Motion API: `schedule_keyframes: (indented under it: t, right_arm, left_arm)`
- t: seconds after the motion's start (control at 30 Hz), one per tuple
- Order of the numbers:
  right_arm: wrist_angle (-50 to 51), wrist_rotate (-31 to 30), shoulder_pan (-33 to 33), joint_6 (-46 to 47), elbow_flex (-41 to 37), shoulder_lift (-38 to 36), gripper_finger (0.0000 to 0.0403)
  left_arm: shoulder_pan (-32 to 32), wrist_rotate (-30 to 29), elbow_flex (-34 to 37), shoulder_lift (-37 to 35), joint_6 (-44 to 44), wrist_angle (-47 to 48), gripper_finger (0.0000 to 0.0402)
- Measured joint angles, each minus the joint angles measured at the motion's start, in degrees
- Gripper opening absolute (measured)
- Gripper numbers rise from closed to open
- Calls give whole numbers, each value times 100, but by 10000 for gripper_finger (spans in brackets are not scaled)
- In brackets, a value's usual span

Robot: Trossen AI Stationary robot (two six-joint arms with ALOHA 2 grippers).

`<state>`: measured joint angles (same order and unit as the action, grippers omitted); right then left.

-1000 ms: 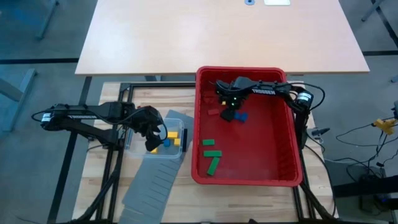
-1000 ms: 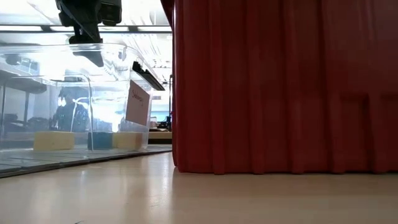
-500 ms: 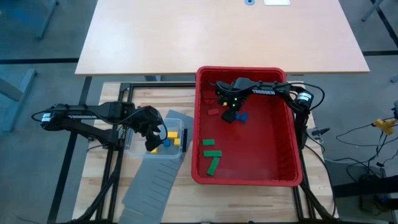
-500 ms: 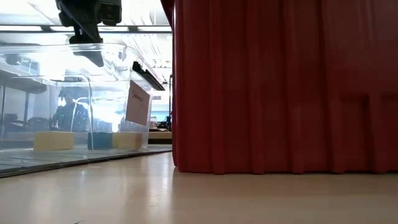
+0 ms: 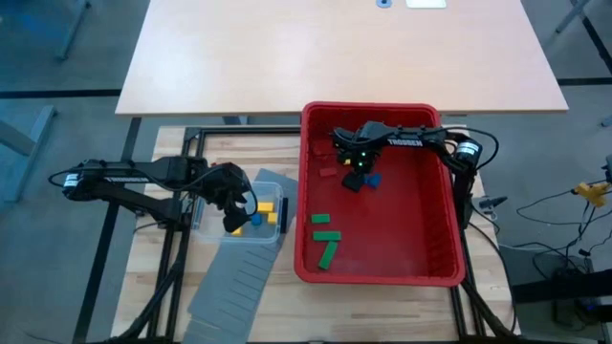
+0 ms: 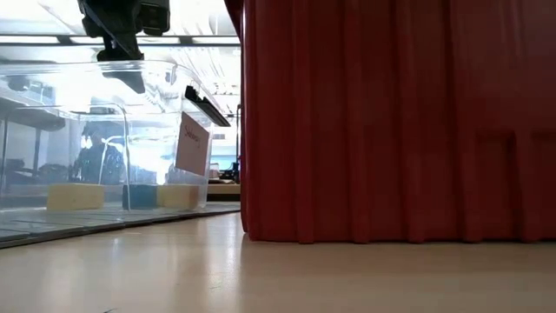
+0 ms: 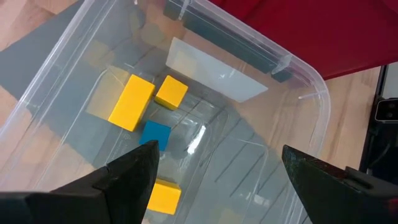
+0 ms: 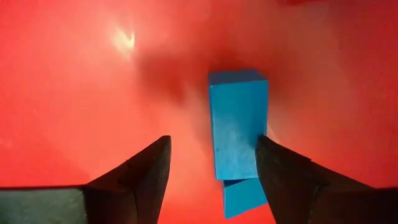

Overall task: Sort blocks
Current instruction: Remove the right blue block from the red bin

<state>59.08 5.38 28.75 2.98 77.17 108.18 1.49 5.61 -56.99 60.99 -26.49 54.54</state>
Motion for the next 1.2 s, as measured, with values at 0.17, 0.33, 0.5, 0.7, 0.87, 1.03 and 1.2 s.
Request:
schedule_keyframes:
  t: [0.17, 0.33, 0.5, 0.7, 0.87, 1.03, 1.2]
  right_arm:
    - [-189, -130, 2, 0, -182, -19, 211]
    - [-312, -103, 1, 107, -293, 32, 220]
    - [-381, -196, 21, 169, -305, 7, 229]
    - [-390, 93, 24, 168, -353, 7, 215]
    - [-385, 260, 26, 159, -525, 7, 158]
    - [-382, 375, 20, 133, -739, -28, 109]
    - [-248, 385, -26, 224, -735, -42, 109]
  left_arm:
    - [-1, 0, 0, 0, 3, -1, 314]
    - [-1, 0, 0, 0, 3, -1, 314]
    - [-1, 0, 0, 0, 4, -3, 314]
    - [-1, 0, 0, -1, 29, -3, 314]
    - [-1, 0, 0, 0, 31, -3, 314]
    - [-1, 0, 0, 0, 31, -3, 314]
    - [-1, 0, 0, 0, 31, -3, 314]
